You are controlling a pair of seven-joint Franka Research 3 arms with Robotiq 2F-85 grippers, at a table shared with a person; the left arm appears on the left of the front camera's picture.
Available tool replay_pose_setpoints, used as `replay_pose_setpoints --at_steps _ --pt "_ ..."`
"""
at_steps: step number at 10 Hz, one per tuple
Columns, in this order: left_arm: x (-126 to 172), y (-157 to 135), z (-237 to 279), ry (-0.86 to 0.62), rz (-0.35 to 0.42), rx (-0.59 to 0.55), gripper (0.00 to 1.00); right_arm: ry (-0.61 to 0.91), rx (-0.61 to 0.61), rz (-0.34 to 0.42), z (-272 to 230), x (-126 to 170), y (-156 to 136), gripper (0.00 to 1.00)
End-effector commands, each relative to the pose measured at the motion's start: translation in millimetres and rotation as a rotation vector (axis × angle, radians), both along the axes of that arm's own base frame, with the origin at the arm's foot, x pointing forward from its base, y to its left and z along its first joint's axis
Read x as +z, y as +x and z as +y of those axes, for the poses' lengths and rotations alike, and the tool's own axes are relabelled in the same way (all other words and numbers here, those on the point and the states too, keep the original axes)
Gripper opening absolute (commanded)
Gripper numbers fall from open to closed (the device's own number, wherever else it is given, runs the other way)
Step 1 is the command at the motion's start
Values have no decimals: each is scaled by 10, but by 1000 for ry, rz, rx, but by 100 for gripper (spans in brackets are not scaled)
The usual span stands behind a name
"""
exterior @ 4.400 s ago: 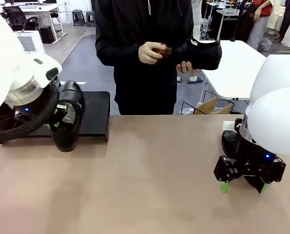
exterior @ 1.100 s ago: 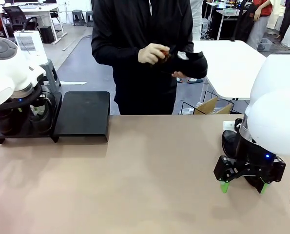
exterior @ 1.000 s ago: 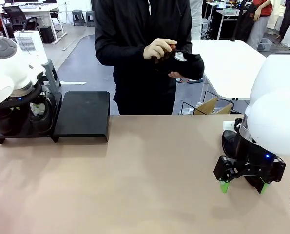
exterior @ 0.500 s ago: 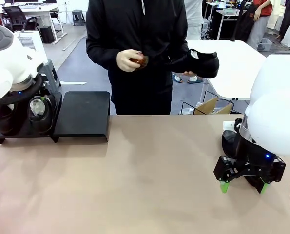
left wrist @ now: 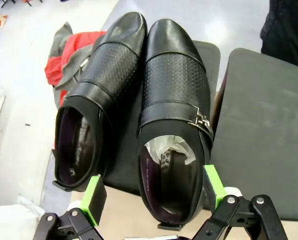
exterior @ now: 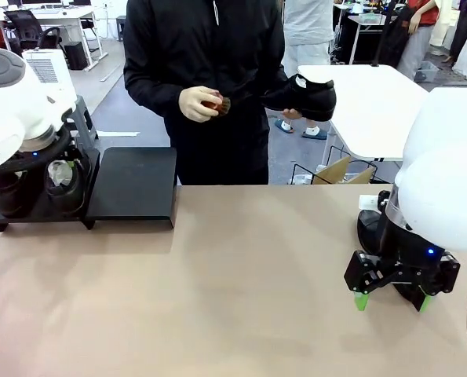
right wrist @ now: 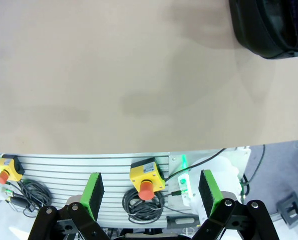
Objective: Organize the shoes by placing them on the stand.
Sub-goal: Pick up one Shoe and place it in the middle of the table.
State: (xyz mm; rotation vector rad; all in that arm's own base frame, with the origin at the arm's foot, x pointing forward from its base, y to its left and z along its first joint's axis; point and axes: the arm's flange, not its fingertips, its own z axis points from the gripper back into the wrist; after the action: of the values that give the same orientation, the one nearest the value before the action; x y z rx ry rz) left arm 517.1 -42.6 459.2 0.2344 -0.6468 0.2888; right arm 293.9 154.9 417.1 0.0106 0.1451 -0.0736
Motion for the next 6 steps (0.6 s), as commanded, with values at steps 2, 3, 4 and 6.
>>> replay_pose_setpoints --at_steps 2,3,4,6 --pt "0 0 0 0 0 0 100 8 0 -6 9 8 39 100" --pt "163 -279 -275 -28 3 -78 100 8 0 -6 9 8 39 100" --pt "399 -555 -459 -104 42 -121 100 8 0 -6 9 8 39 100" --pt "761 -910 -564 -236 97 -141 100 8 0 -6 9 8 39 100"
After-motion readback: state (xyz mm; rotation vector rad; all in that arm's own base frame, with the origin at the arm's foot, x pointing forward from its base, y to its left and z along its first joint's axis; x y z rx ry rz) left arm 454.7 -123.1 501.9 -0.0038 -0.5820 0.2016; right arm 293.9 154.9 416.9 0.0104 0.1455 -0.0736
